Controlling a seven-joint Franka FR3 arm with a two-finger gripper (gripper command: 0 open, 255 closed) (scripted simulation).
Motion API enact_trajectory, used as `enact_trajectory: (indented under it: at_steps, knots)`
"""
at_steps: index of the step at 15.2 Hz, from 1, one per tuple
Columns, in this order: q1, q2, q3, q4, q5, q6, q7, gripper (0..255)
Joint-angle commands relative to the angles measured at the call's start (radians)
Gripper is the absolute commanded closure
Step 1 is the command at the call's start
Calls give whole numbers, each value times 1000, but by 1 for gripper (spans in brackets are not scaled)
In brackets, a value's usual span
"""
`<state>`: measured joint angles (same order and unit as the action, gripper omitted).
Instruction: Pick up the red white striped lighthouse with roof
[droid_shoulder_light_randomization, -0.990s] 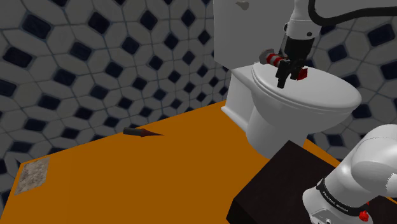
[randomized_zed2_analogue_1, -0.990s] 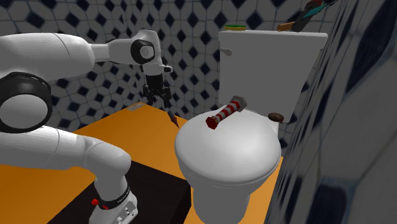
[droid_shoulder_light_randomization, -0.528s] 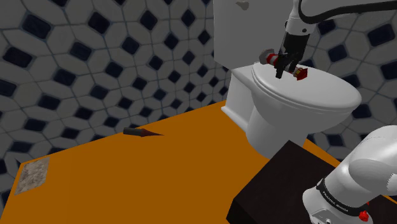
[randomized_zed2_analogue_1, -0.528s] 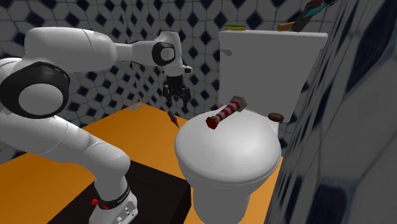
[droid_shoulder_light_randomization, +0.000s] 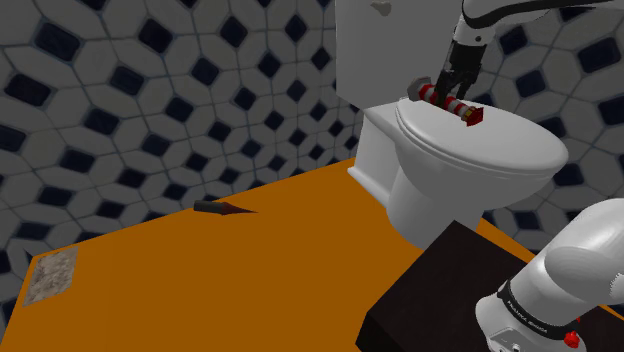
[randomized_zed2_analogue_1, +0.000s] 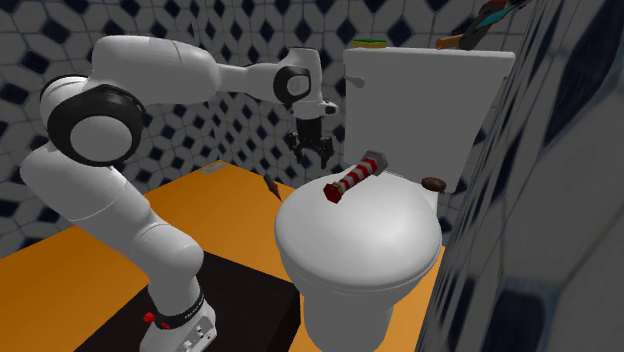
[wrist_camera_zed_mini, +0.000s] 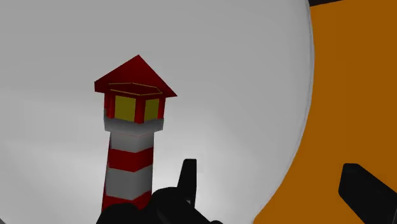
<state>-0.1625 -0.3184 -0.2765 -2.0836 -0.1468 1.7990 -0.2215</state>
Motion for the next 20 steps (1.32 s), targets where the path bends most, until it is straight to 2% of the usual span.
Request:
enact_trajectory:
  at_steps: [1, 10, 17, 19, 20]
  knots:
    - [-12, 51, -31, 37, 9, 27, -28, 0]
    - [-70, 305, -145, 292, 115, 59, -162, 0]
    - [-71, 312, -146, 197, 117, 160, -161, 0]
    - [-71, 311, -146, 197, 117, 160, -161, 0]
    - [-71, 311, -146, 196, 117, 160, -161, 255]
